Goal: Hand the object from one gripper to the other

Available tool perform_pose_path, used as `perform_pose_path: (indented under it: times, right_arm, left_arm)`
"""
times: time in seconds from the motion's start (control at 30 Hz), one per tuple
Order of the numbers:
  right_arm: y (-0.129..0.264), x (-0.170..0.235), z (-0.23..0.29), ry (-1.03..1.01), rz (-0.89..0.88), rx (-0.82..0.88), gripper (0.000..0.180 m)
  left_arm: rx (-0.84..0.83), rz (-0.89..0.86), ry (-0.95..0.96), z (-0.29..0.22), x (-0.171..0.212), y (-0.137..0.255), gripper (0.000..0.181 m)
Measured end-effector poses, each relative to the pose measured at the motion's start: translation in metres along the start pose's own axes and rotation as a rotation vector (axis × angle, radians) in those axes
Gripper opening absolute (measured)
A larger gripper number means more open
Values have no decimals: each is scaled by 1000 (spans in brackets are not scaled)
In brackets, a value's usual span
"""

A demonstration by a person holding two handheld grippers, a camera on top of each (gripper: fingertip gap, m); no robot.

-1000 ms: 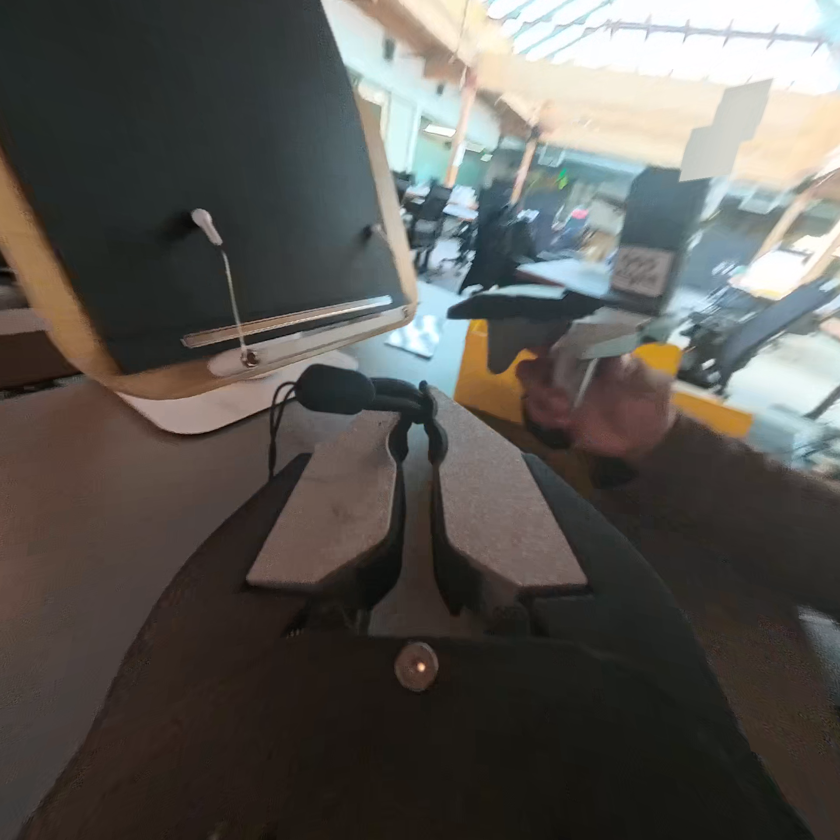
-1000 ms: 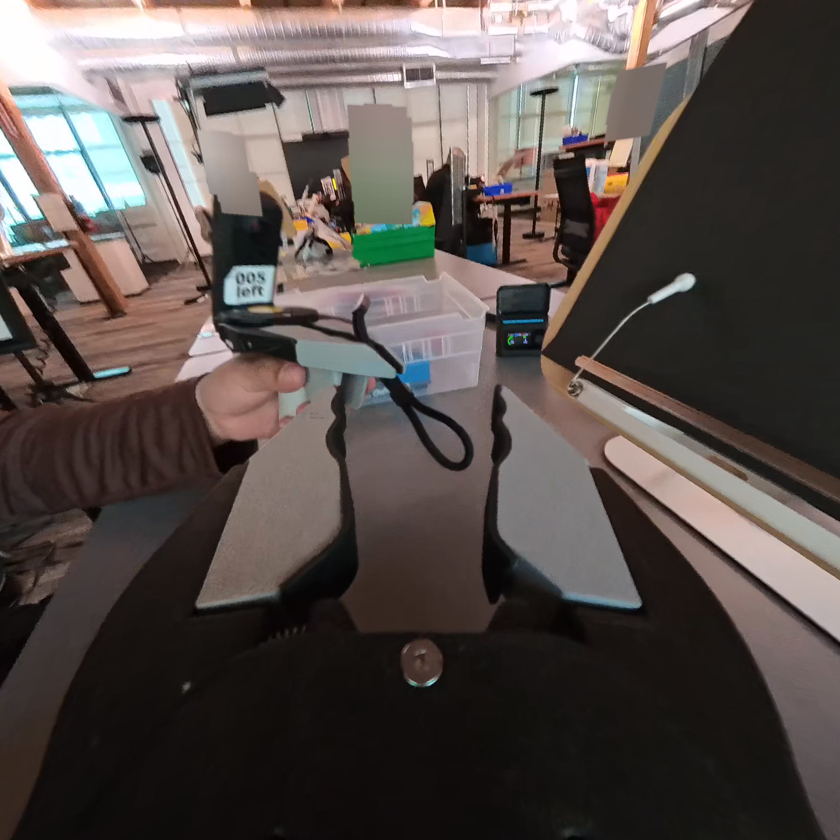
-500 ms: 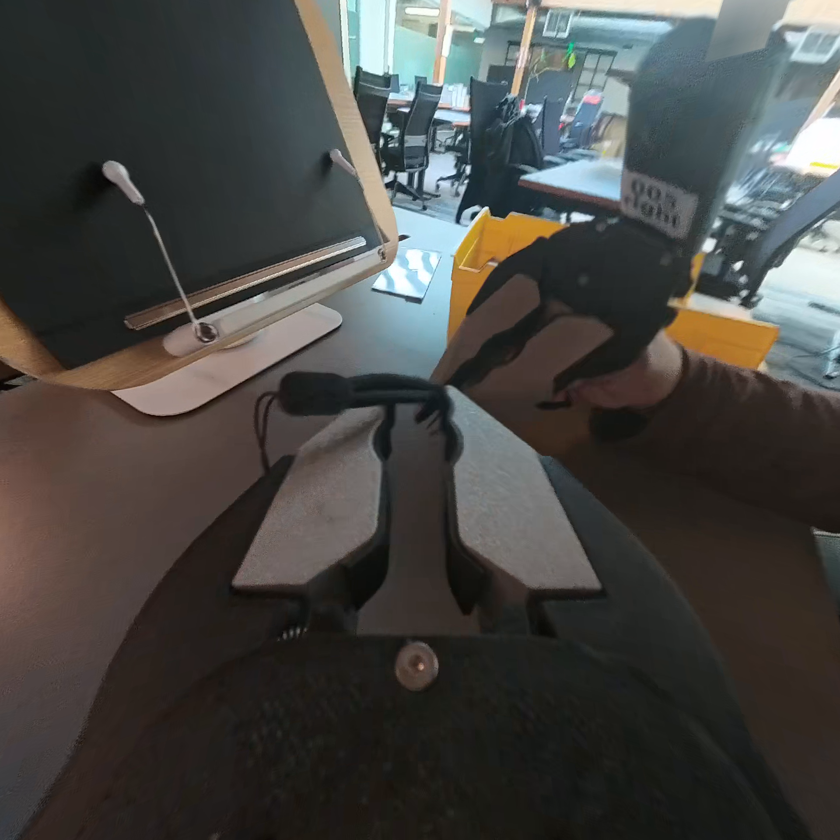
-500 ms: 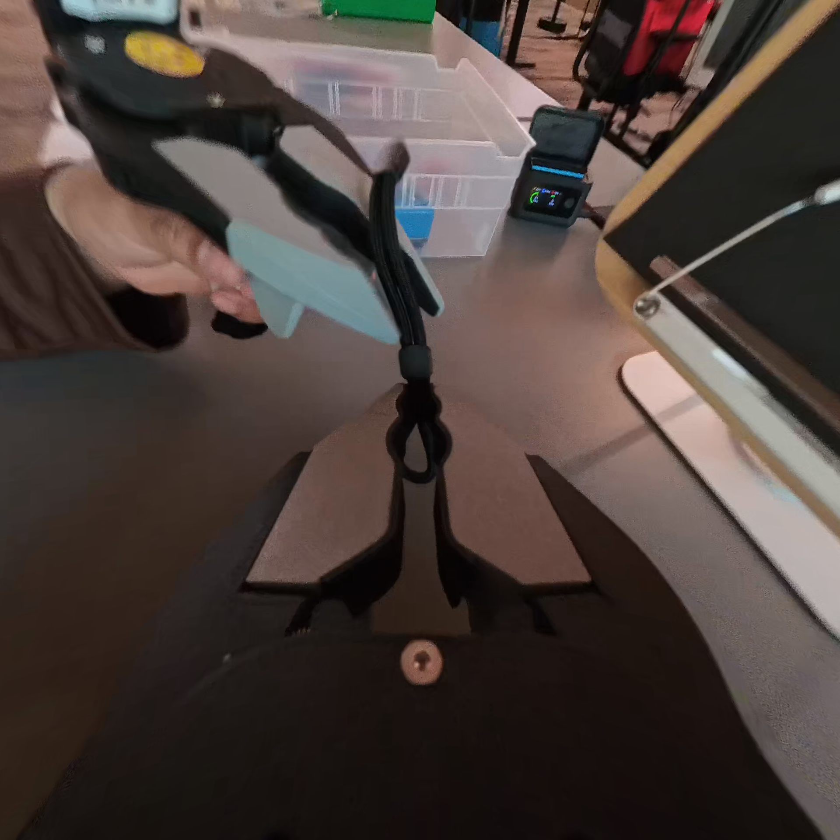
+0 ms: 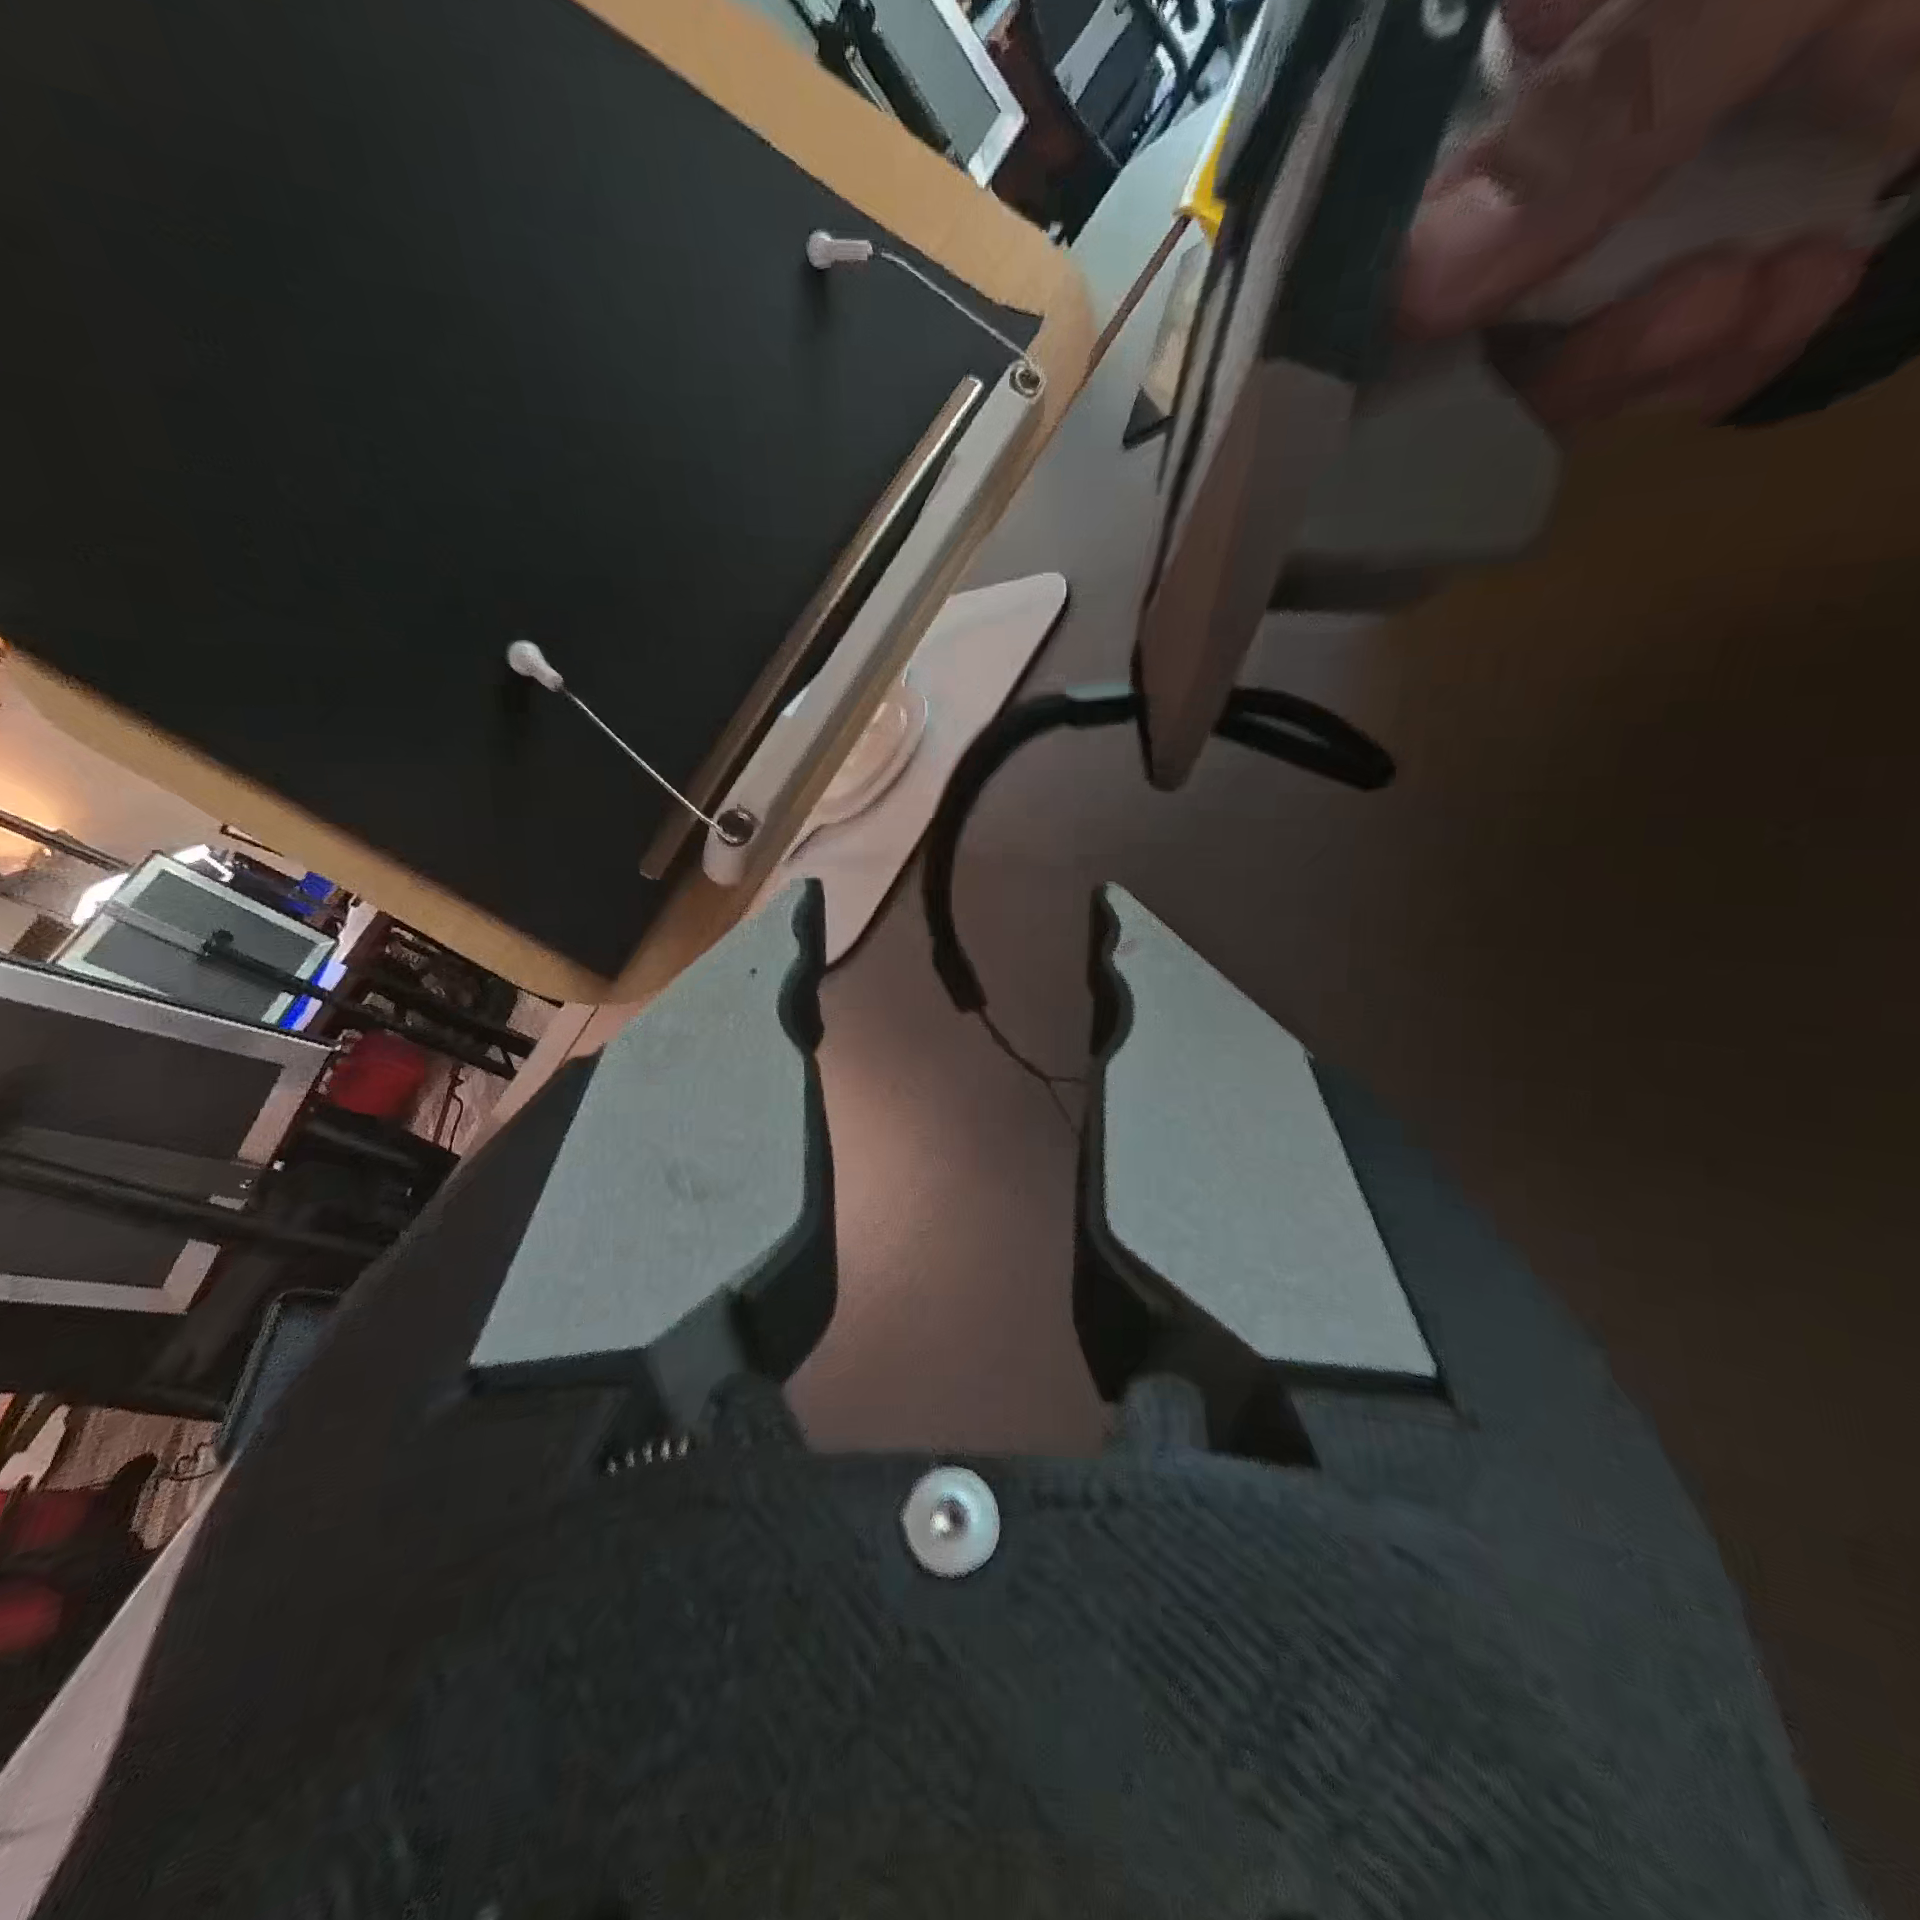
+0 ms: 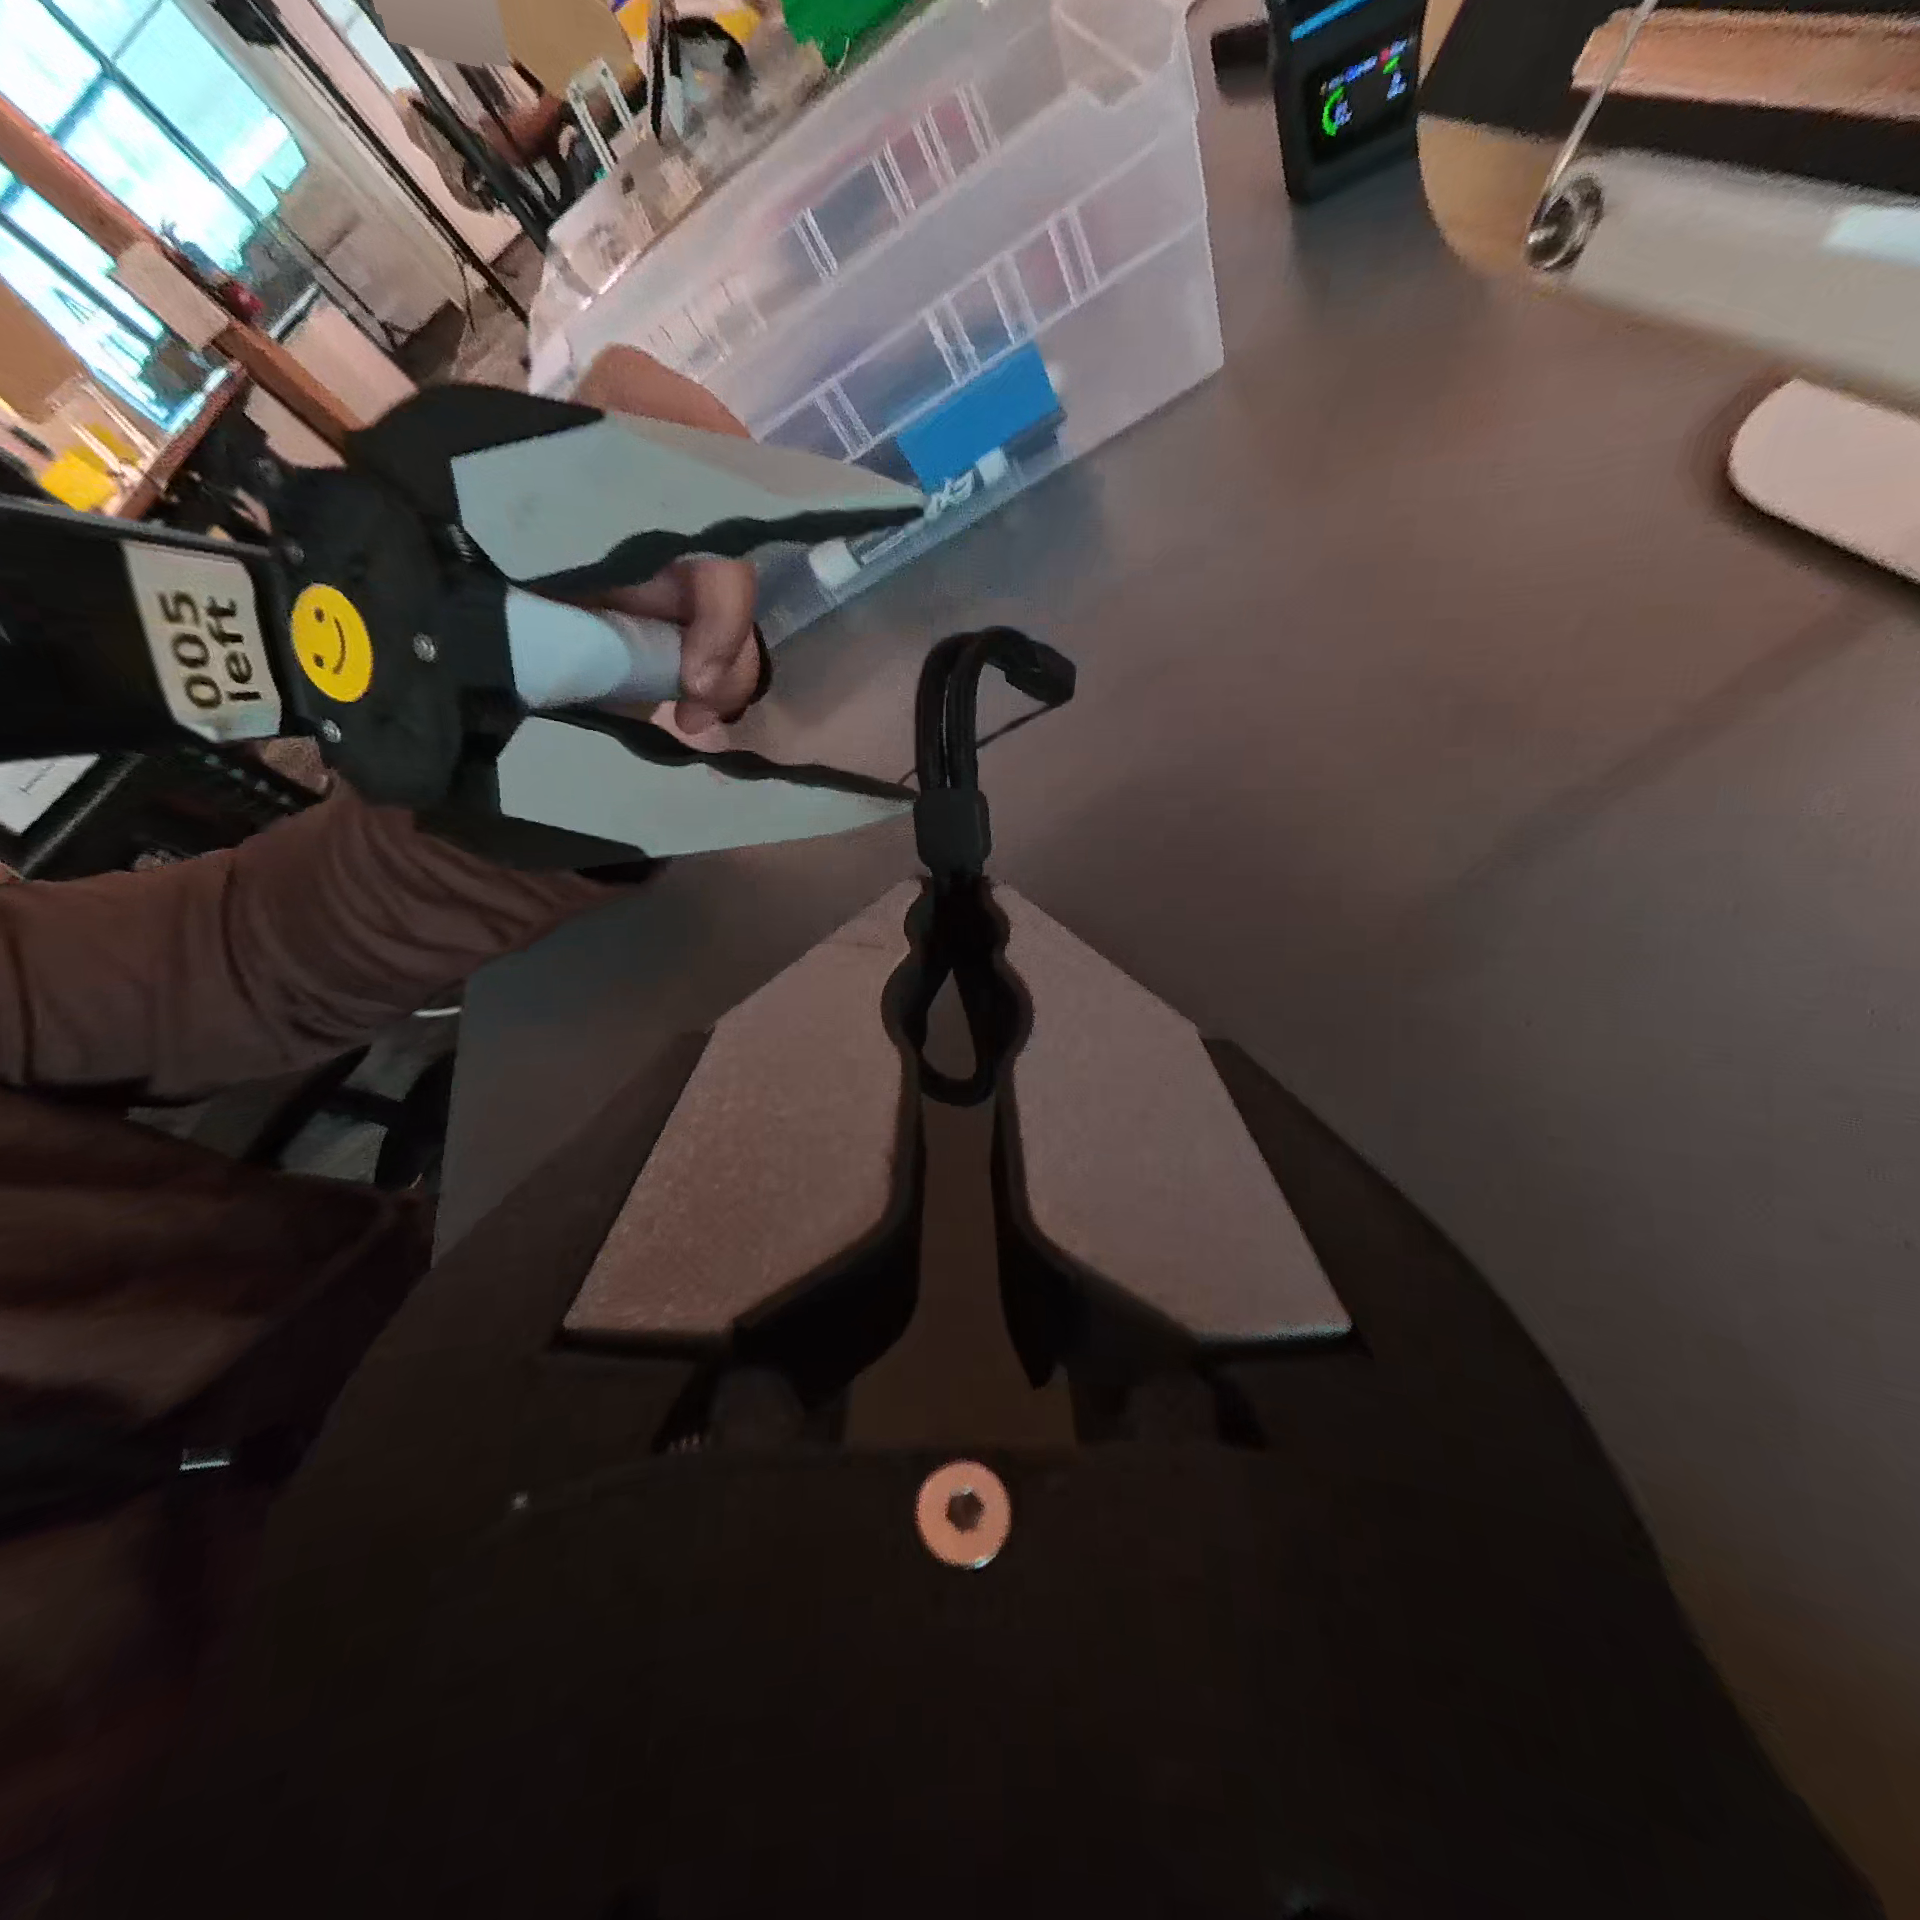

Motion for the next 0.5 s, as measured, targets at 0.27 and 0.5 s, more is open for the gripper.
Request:
perform_pose_path:
  times: [0.27,0.5]
  right_arm:
    - [-13,8,19,80,96,-83,5]
    - [32,-30,25,168,-275,-75,51]
  left_arm:
    - [-5,-50,-65,-2,-3,2,17]
    - [169,-139,610,26,5,3,0]
Point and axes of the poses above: each gripper's, where its closed fingertips meet, y back along the fingers, x out of its underside, z = x × y across the jaws, the point moved 6 cm from there along y, back along the fingers, and after that the axes turned 3 degrees about -y, right-handed, at the moved point
